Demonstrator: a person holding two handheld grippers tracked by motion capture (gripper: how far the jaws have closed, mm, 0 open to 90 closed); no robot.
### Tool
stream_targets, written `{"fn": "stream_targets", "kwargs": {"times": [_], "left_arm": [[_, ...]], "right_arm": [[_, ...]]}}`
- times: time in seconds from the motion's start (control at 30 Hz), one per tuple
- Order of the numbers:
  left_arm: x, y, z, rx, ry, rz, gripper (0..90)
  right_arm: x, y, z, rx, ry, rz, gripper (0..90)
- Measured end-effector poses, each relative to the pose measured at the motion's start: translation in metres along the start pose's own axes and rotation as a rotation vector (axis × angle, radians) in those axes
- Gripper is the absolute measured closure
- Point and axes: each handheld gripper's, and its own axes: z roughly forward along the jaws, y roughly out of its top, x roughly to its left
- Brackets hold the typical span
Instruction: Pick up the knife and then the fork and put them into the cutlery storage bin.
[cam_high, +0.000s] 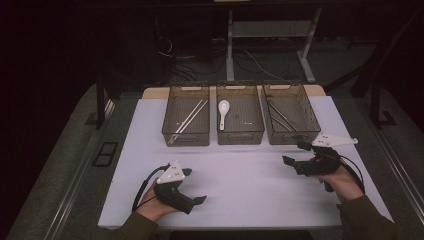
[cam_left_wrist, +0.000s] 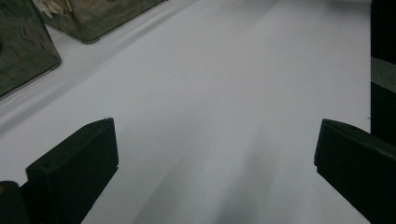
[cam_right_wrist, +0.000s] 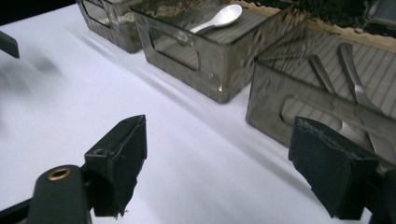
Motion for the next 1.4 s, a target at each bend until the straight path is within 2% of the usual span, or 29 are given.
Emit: {"fn": "stream_targets", "kwargs": {"times": [0.1,0.47,0.87,1.13,1.4], "left_arm": [[0.000,0.000,0.000,0.000,-0.001,0.000,0.0],[-0.001,0.000,0.000,0.000,-0.002,-0.005,0.0],[0.000,0.000,0.000,0.000,-0.003,-0.005,0.0],[0.000,0.000,0.000,0.006,-0.004,0.001,0.0],[-0.001,0.000,0.001,0.002,-0.004,-0.005,0.0]], "right_arm": [[0.002,-0.008,-0.004,-0.008,0.001,0.018,19.6],[0.008,-0.027,-0.014,0.001,0.021,0.028,19.6],[0.020,-0.041,-0.022,-0.004,0.040,0.011,19.6],[0.024,-0.051,-0.022,0.013,0.049,-0.003,19.2],[0.024,-0.055,-0.018,0.032,0.053,0.002,19.1]]}}
